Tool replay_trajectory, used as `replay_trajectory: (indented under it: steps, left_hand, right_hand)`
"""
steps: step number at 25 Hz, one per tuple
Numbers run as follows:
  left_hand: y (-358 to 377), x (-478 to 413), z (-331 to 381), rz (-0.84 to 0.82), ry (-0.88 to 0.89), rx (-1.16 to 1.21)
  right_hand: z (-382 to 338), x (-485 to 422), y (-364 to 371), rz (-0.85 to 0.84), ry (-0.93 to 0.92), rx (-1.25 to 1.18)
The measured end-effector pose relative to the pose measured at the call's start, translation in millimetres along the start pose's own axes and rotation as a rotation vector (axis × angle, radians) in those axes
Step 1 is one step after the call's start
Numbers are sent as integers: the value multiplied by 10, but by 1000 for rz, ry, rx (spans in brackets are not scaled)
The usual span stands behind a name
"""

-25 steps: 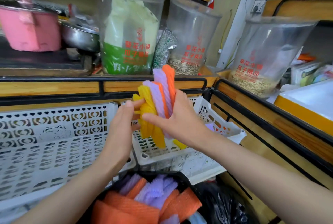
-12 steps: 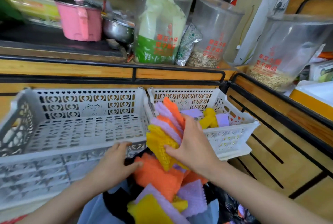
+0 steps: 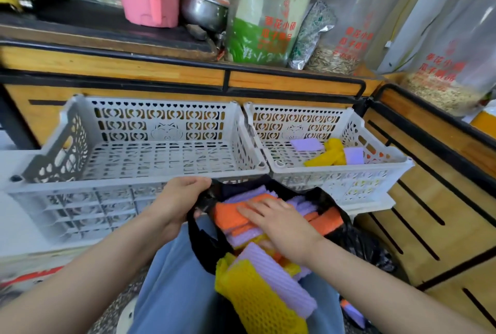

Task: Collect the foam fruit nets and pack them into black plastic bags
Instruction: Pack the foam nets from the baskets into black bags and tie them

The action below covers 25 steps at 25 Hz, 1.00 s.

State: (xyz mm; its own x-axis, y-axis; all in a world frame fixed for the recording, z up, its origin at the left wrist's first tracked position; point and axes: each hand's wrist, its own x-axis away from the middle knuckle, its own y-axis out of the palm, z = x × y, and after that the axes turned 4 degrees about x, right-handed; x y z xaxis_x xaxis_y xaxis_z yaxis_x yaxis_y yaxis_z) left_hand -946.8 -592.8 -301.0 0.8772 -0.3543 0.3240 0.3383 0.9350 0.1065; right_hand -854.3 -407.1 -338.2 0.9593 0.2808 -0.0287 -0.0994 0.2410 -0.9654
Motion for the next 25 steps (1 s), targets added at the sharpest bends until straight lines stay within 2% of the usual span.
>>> replay_trajectory:
  steps: [3, 6, 9, 11, 12, 14, 17, 18, 22, 25]
  left_hand:
    - [52, 59, 38, -198, -11, 110]
    - [76, 90, -199, -374, 155, -191]
    - [117, 56, -465, -312, 209, -315]
    - [135, 0, -517, -283, 253, -297]
    - [146, -34, -525, -270, 271, -313]
    - [178, -77, -531, -265, 292, -364]
    - [233, -68, -570, -298, 277, -362]
    - [242, -59, -569, -303, 273, -365]
    - [240, 19, -518, -300, 259, -391]
    - [200, 68, -453, -300, 266, -398]
  right_hand:
    - [9, -255, 22, -98, 109, 22]
    - [1, -368, 39, -103, 198, -22]
    - [-6, -189, -34, 21, 261, -402]
    - [-81, 85, -67, 235, 325, -498]
    - [-143, 242, -78, 288, 370, -489]
    - [-344, 522, -59, 197, 426, -459]
    - [-618, 669, 27, -153, 444, -425]
    - [-681, 651, 69, -199, 443, -400]
    - [-896, 485, 81, -243, 428, -253]
    - [-790, 534, -144, -162, 497, -473]
